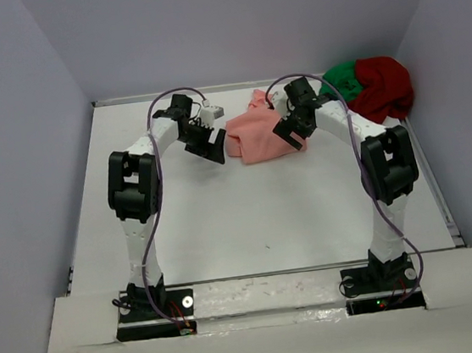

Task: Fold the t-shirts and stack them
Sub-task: Smooth out wrinkles on the folded tshirt

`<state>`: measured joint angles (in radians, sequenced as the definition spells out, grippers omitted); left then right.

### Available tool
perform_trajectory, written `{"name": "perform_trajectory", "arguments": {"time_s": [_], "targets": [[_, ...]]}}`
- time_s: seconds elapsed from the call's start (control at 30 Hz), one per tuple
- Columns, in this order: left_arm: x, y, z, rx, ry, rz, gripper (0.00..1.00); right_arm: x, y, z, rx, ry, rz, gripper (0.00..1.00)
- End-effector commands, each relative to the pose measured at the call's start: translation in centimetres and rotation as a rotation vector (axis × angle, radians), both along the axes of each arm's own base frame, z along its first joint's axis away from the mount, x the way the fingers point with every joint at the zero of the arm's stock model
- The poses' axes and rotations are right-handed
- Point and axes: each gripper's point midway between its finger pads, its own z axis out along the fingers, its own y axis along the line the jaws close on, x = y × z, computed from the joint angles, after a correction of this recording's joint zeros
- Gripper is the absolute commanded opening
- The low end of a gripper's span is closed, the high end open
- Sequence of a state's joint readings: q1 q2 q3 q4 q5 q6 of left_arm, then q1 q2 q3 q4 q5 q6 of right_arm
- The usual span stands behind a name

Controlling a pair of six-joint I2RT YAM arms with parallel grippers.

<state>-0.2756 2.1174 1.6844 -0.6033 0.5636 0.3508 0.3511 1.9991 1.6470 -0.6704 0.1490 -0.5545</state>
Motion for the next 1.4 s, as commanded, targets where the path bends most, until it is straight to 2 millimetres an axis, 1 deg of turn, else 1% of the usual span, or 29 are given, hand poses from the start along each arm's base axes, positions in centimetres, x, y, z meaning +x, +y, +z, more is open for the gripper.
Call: {"name": "perform_trajectory", "arguments": {"time_s": [0.0, 0.07, 0.13, 0.27, 0.33, 0.37, 0.47, 0.5, 0.53, 0.57, 0.63, 0.67, 0.73, 0.77, 0.8, 0.83, 0.87, 0.93, 1.0, 1.03, 1.07, 1.1, 1.13, 1.17, 1.2, 1.3, 1.37], "targets": [[0.4, -2.5, 3.2, -0.110, -0.018, -0.068, 0.99, 2.1, -1.4, 4.0, 0.020, -0.150, -0.044, 1.00], [0.3, -3.2, 3.0, -0.120, -0.003, -0.087, 0.99, 1.9, -0.7, 4.8, 0.062, -0.161, -0.014, 1.00], [0.2, -3.6, 2.9, -0.125, -0.001, -0.100, 0.99, 1.8, -0.2, 5.0, 0.084, -0.161, 0.011, 1.00], [0.1, -4.5, 2.3, -0.130, 0.007, -0.121, 0.99, 2.4, -0.4, 5.4, 0.072, -0.179, 0.000, 1.00], [0.1, -5.0, 2.3, -0.122, 0.002, -0.131, 0.99, 3.1, -0.5, 5.9, 0.065, -0.214, -0.011, 1.00], [0.5, -5.2, 2.7, -0.118, -0.015, -0.131, 0.99, 3.4, -1.0, 6.2, 0.062, -0.229, -0.024, 1.00], [1.2, -5.6, 2.9, -0.119, -0.031, -0.136, 0.99, 4.5, -0.5, 7.1, 0.090, -0.271, -0.025, 1.00], [1.6, -6.0, 3.5, -0.131, -0.049, -0.143, 0.99, 5.5, -0.1, 7.5, 0.109, -0.302, -0.030, 0.98], [2.0, -6.1, 3.8, -0.134, -0.062, -0.144, 0.99, 6.2, -0.3, 7.7, 0.118, -0.322, -0.044, 0.97], [2.4, -6.2, 3.9, -0.137, -0.071, -0.145, 0.99, 6.8, 0.1, 7.8, 0.137, -0.332, -0.035, 0.95], [3.7, -6.5, 5.1, -0.138, -0.121, -0.134, 0.99, 7.8, 0.8, 8.0, 0.161, -0.349, -0.027, 0.87], [4.5, -6.6, 5.8, -0.140, -0.159, -0.127, 0.99, 8.7, 1.4, 8.2, 0.186, -0.357, -0.028, 0.83], [5.2, -6.7, 6.5, -0.146, -0.181, -0.113, 0.99, 9.4, 2.3, 9.1, 0.229, -0.374, -0.022, 0.79], [5.6, -6.7, 6.4, -0.139, -0.184, -0.103, 0.99, 9.5, 3.1, 9.0, 0.263, -0.363, 0.003, 0.78], [6.1, -6.8, 6.8, -0.136, -0.199, -0.098, 0.99, 9.6, 3.3, 9.1, 0.275, -0.362, 0.005, 0.77], [6.3, -6.7, 6.7, -0.130, -0.204, -0.092, 0.99, 9.5, 4.0, 9.2, 0.310, -0.355, 0.017, 0.75], [6.6, -6.5, 6.2, -0.114, -0.202, -0.085, 0.99, 9.6, 4.4, 9.2, 0.327, -0.348, 0.034, 0.73], [7.1, -6.5, 6.0, -0.109, -0.210, -0.076, 0.99, 9.4, 4.7, 8.6, 0.336, -0.321, 0.039, 0.71], [7.3, -6.6, 5.2, -0.110, -0.198, -0.070, 0.99, 9.2, 4.7, 8.1, 0.329, -0.304, 0.043, 0.66], [7.3, -6.9, 5.2, -0.115, -0.197, -0.071, 0.99, 9.1, 4.7, 7.2, 0.321, -0.286, 0.043, 0.59], [7.5, -7.0, 4.8, -0.119, -0.194, -0.069, 0.99, 9.1, 4.7, 7.0, 0.322, -0.280, 0.045, 0.53], [7.6, -7.2, 4.6, -0.122, -0.192, -0.068, 0.99, 8.9, 4.8, 6.2, 0.320, -0.261, 0.052, 0.47], [7.6, -7.5, 4.4, -0.120, -0.194, -0.071, 0.99, 8.9, 5.0, 5.6, 0.327, -0.248, 0.056, 0.39], [8.0, -7.7, 4.3, -0.122, -0.208, -0.068, 0.99, 8.9, 5.1, 5.2, 0.331, -0.239, 0.054, 0.37], [8.2, -7.8, 4.1, -0.109, -0.216, -0.059, 0.99, 9.2, 5.3, 4.6, 0.334, -0.229, 0.054, 0.36], [9.0, -8.2, 4.1, -0.095, -0.258, -0.051, 0.99, 9.8, 5.9, 4.1, 0.356, -0.220, 0.058, 0.38], [9.5, -8.2, 4.0, -0.089, -0.271, -0.033, 0.99, 10.7, 6.2, 3.7, 0.362, -0.221, 0.057, 0.40]]}}
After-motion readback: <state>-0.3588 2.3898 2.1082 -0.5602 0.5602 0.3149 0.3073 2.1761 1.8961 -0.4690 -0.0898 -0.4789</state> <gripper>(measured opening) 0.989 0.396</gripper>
